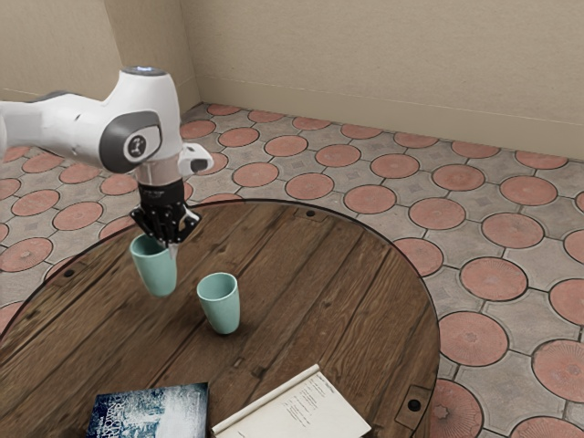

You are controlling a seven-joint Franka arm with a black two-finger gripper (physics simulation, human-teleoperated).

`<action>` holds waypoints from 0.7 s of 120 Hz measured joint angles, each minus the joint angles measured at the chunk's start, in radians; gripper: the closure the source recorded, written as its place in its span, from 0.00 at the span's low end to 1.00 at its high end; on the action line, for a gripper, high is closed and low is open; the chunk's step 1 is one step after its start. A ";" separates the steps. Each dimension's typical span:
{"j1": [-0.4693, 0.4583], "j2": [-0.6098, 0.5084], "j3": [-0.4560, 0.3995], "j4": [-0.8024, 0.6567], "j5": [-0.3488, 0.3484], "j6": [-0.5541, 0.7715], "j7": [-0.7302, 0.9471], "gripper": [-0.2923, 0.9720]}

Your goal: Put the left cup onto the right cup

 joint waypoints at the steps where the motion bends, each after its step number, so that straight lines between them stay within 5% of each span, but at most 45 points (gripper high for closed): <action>1: -0.001 -0.001 -0.002 0.003 0.001 -0.003 -0.001 0.85; 84: -0.083 0.042 -0.092 0.140 0.069 -0.119 -0.087 0.85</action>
